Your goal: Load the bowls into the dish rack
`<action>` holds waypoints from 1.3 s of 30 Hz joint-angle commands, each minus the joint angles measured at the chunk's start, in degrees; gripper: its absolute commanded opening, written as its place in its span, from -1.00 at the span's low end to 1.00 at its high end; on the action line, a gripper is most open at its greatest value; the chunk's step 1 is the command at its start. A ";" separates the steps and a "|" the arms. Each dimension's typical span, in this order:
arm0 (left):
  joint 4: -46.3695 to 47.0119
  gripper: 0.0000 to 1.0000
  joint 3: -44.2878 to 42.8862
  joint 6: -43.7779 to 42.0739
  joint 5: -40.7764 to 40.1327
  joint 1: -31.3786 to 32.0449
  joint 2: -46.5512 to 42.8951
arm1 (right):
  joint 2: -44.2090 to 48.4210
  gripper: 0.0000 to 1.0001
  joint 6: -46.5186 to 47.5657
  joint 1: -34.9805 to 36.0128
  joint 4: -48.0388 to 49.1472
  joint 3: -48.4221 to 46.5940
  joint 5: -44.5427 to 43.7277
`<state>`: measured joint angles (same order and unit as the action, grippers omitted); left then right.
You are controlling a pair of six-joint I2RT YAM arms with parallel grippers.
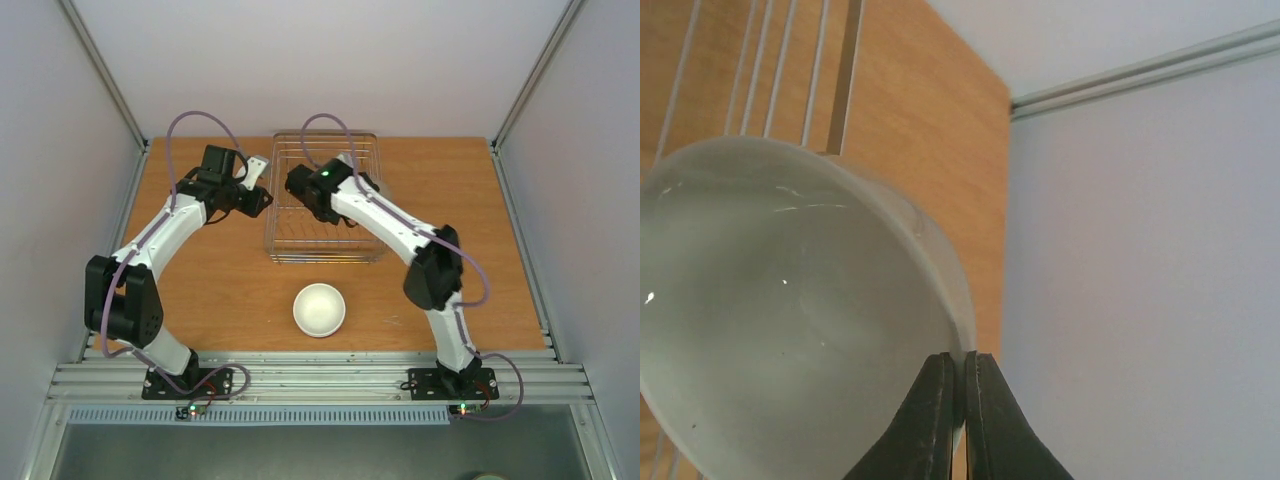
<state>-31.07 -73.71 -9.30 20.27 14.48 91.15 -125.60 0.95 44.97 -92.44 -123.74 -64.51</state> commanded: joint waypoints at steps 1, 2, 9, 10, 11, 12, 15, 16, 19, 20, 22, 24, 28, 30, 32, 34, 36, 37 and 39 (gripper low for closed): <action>2.60 -0.45 0.27 2.91 4.28 0.22 -0.66 | 18.50 -0.97 12.82 0.73 13.95 8.02 17.03; 3.20 -0.45 0.66 3.57 5.24 0.40 -0.75 | 21.75 -0.98 13.73 0.66 17.82 10.53 22.21; 5.39 -0.32 1.70 7.64 7.57 3.08 -1.57 | 29.57 -0.98 11.96 1.03 22.46 13.81 33.97; 5.79 -0.27 1.80 8.27 8.54 3.44 -1.66 | 29.67 -0.97 11.75 1.19 22.46 13.97 34.48; 6.06 -0.24 1.89 8.32 9.17 3.71 -1.72 | 29.59 -0.98 11.59 1.36 22.48 14.08 34.42; 6.37 -0.22 2.09 8.36 9.95 3.99 -1.88 | 29.54 -0.98 11.47 1.55 22.52 14.28 34.36; 7.34 -0.24 2.66 11.04 12.58 4.53 -3.03 | 29.45 -0.98 11.23 1.61 23.31 15.38 34.42; 7.61 -0.26 2.74 11.32 13.43 4.71 -3.42 | 29.45 -0.98 11.19 1.61 23.64 15.83 34.47; 8.35 -0.28 3.04 12.71 16.12 5.21 -4.58 | 29.17 -0.98 10.93 1.68 24.56 16.43 35.03; 8.48 -0.25 2.98 13.15 16.87 5.47 -4.79 | 29.04 -0.98 10.92 1.70 24.93 16.55 35.22; 8.34 -0.18 2.67 13.79 17.76 5.92 -4.74 | 28.54 -0.98 10.91 1.69 25.39 16.60 35.36; 8.27 -0.16 2.32 14.18 17.76 6.35 -4.33 | 28.17 -0.98 10.98 1.78 25.63 16.53 35.37; 7.80 -0.17 2.26 13.40 16.68 7.42 -3.48 | 27.63 -0.98 11.30 1.79 26.06 16.45 35.62; 7.84 -0.17 2.19 13.27 16.56 7.72 -3.01 | 27.48 -0.97 11.56 1.79 26.46 16.45 35.85; 7.93 -0.17 2.23 13.30 16.64 7.96 -2.68 | 27.22 -0.97 11.70 1.83 26.64 16.30 35.94; 7.96 -0.17 2.29 13.19 16.88 8.25 -2.59 | 26.94 -0.98 11.86 1.79 26.78 16.17 35.77; 8.00 -0.17 2.37 13.18 16.87 8.56 -2.57 | 26.74 -0.98 12.03 1.78 26.99 16.09 35.74; 8.02 -0.17 2.39 13.13 16.82 8.75 -2.55 | 26.65 -0.98 12.05 1.79 27.21 16.08 36.05; 8.23 -0.17 2.46 13.00 16.76 8.89 -2.33 | 26.64 -0.97 12.12 1.87 27.61 16.03 36.50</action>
<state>-25.41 -70.96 3.66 35.86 22.76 88.27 -99.13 12.53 46.30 -68.29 -106.21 -28.08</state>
